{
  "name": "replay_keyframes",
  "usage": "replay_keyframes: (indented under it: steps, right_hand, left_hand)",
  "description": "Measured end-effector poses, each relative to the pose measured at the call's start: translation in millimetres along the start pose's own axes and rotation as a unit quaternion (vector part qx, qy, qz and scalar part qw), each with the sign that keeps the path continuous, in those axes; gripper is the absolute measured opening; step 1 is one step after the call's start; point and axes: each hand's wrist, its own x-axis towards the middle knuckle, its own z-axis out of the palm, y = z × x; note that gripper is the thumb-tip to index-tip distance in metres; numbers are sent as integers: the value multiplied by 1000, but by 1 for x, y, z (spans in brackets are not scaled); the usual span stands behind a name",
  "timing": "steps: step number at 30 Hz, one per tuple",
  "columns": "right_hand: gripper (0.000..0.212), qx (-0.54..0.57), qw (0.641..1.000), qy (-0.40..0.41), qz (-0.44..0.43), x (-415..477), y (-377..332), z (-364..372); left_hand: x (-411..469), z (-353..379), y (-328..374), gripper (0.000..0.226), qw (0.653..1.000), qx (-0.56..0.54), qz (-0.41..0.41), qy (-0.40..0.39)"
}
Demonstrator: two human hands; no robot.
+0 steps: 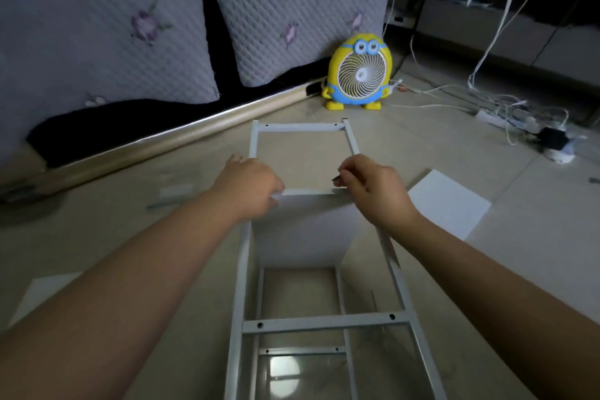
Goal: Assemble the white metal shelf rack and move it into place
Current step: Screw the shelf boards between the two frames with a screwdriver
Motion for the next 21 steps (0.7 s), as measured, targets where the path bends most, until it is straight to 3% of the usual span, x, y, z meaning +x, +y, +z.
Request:
replay_keyframes:
  steps: [2,3,6,8,11,13,16,21]
  right_hand:
    - [17,-73,997,-24,-33,4,-4,5]
    - [18,-98,994,-35,-40,6,-5,8]
    - [20,-157,985,-44,-51,11,-6,16]
    - [20,-174,983,-31,-41,13,-5,19]
    - [15,-76,997,-9,2,19,-9,20]
    - [14,-20,1000,-7,-3,24,-19,24]
    - [13,-32,996,-39,-72,29,-44,38]
    - [19,-93,984,-68,-138,37,-66,57]
  left_hand:
    - [-7,16,-11,32,994,-84,-17,69]
    - [-12,23,-14,43,973,-200,-49,103]
    - [-26,33,-13,72,812,-546,-176,112]
    - [-27,41,-8,61,746,-625,-199,118]
    - [-26,45,-5,39,696,-664,-214,169]
    - [-25,47,-4,30,680,-676,-221,179]
    - [-26,48,-2,33,671,-685,-215,186]
    - [-26,53,-5,21,691,-675,-176,189]
